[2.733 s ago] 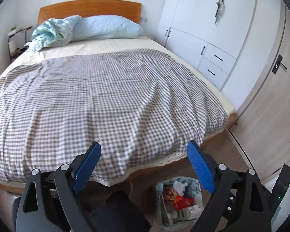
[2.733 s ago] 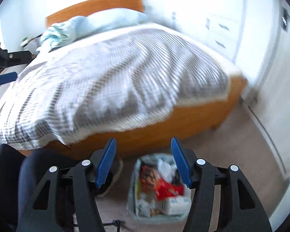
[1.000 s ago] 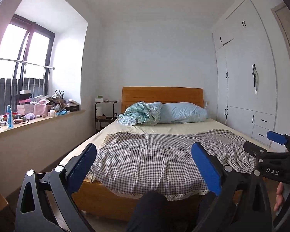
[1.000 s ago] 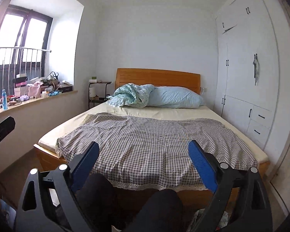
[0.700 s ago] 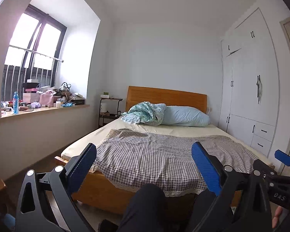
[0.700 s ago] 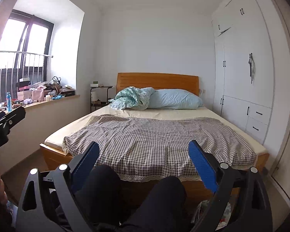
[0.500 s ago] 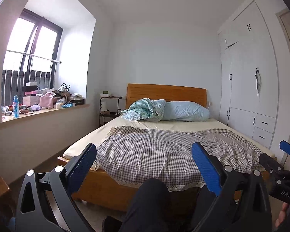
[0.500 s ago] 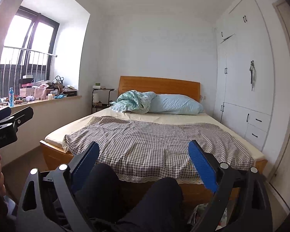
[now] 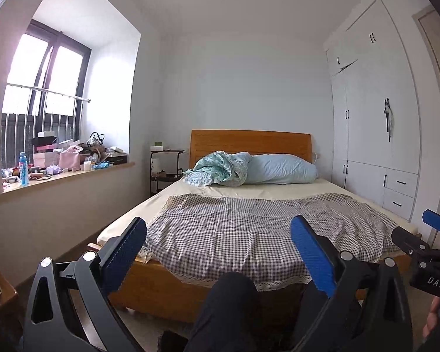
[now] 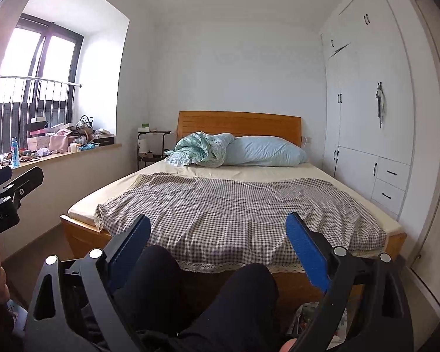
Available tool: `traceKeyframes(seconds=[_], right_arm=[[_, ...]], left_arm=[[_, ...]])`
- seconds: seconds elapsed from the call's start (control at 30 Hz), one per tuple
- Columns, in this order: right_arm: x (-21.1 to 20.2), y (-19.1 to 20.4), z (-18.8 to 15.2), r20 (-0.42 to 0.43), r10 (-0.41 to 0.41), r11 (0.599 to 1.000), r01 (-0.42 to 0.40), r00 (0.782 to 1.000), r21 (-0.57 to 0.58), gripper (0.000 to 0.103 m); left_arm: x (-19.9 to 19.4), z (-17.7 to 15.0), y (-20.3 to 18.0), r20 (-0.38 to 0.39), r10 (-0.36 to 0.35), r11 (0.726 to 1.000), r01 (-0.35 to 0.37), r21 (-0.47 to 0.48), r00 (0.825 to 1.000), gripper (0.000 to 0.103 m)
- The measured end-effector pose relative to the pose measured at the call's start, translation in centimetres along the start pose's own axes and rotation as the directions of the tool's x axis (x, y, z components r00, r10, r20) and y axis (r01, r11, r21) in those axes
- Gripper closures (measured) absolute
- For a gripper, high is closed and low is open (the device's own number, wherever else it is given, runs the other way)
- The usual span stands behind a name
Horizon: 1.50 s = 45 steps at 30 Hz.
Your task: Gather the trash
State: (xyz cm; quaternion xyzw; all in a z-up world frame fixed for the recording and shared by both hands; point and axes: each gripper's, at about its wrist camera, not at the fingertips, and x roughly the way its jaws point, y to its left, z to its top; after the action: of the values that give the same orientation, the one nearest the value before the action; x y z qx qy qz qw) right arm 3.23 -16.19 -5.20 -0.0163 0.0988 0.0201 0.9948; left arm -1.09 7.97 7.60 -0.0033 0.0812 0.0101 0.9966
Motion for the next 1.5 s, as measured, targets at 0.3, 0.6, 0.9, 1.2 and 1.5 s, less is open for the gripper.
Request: traceKeyframes(seconds=[0.3,0.6,0.9,1.2,1.5], right_arm=[[-0.2,-0.2,-0.1,0.006,-0.011,1.0,0.011,1.0,0.013,0.014],[-0.1,-0.3,0.0,-0.005,-0.02,1.0,0.02,1.0,0.011,0.014],[-0.2,-0.5,0.1,-0.006,-0.012,1.0,0.012,1.0,0.007,0.014],[-0.3,-0.9,0.2,-0.004,-0.004,1.0,0.004,1.0,0.013,0.014],[-0.4,-1.4,0.0,0.005,-0.017,1.0,0.017,1.0,0.003,0.014]], left_arm=[[0.0,0.0,0.0,-0.001,-0.005,1.0,0.005,0.004,1.0,0.008],[0.1,0.0,0.0,0.002,-0.016,1.0,0.016,0.009,1.0,0.008],[0.0,0.2,0.2,0.008,-0.01,1.0,0.01,0.011,1.0,0.008],[0.1,0.2,0.2,0.009,-0.01,1.0,0.01,0.011,1.0,0.008],[0.2,0.2,0.2,0.01,-0.013,1.0,0.013,0.014,1.0,0.008]])
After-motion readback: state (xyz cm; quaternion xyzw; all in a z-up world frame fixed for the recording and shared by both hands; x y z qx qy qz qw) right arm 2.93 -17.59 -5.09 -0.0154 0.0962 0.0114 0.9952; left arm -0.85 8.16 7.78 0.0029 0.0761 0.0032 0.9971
